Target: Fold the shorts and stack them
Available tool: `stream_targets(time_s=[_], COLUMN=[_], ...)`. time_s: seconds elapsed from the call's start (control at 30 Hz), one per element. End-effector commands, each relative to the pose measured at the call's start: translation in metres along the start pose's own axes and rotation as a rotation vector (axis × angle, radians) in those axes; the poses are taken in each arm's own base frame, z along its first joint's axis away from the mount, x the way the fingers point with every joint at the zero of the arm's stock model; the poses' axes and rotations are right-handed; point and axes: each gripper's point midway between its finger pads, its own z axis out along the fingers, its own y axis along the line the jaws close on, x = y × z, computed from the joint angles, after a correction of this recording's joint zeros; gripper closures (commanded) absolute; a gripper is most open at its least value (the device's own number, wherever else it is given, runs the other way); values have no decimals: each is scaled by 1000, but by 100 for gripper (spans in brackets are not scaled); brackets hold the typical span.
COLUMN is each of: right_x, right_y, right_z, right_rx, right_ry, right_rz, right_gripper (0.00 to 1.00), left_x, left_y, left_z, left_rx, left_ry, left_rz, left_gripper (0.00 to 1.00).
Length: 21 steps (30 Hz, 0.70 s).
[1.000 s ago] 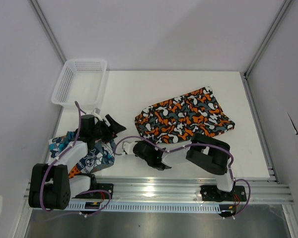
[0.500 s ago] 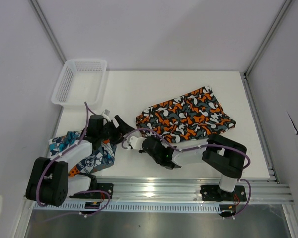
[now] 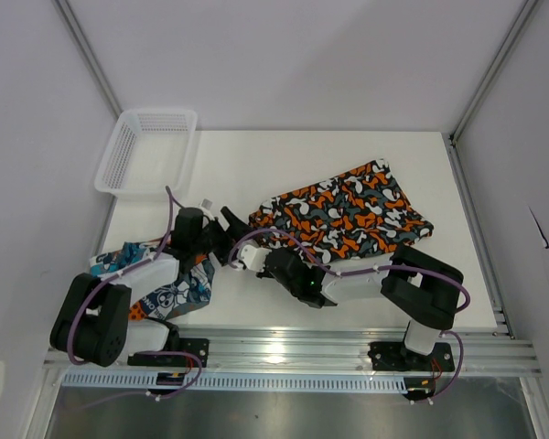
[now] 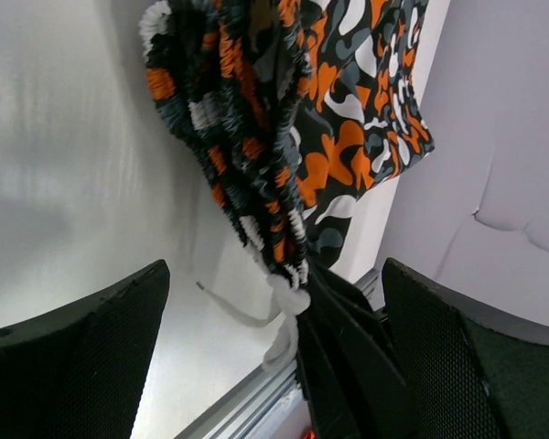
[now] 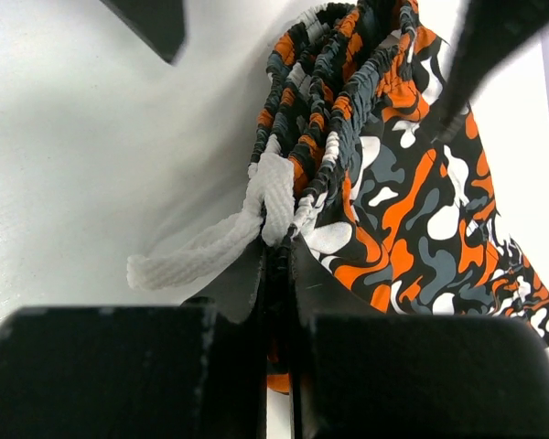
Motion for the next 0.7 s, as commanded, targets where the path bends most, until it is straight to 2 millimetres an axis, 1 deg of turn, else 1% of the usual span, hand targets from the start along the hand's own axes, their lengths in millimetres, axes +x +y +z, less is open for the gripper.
stream_targets(time_s=[0.0, 0.07, 0.1, 0.13, 0.23, 0.27, 0.3, 0.33, 0.37, 0.4, 0.5, 0.57, 0.6, 0.67], right_x=[-21, -22, -22, -22, -22, -23, -24, -23, -23, -24, -25, -25, -25, -26], right_y=[-12, -13, -13, -14, -13, -14, -14, -15, -14, -14, -12, -13, -12, -11], right_z=[-7, -7, -8, -8, -8, -9, -9, -9, -9, -9, -10, -11, -11, -12], right_rx=[20, 23, 24, 26, 26, 28, 29, 29, 27, 27, 21, 22, 21, 20], right_ry=[-68, -71, -72, -72, -75, -78, -80, -77, -79, -79, -82, -83, -83, -84], right_rz=[58, 59, 59, 59, 59, 62, 61, 59, 59, 59, 57, 56, 53, 52], right_gripper=[100, 100, 100, 100, 100, 100, 100, 100, 100, 100, 100, 100, 100, 100], left_x=[-7, -6, -4, -4, 1, 2, 4, 5, 3, 5, 1, -2, -6, -9], left_y=[-28, -29, -24, -25, -18, -20, -15, -15, -21, -15, -16, -14, -17, -16], left_z=[9, 12, 15, 16, 22, 24, 29, 32, 34, 40, 50, 54, 56, 59], left_rx=[62, 69, 54, 63, 44, 58, 46, 49, 83, 70, 90, 79, 93, 96], left_ry=[-10, -3, 4, 5, 21, 28, 41, 51, 51, 61, 55, 39, 20, 8], left_rz=[-39, -68, -100, -105, -149, -147, -172, -179, -176, -205, -222, -237, -240, -257], left_gripper=[1, 1, 1, 1, 1, 1, 1, 1, 1, 1, 1, 1, 1, 1])
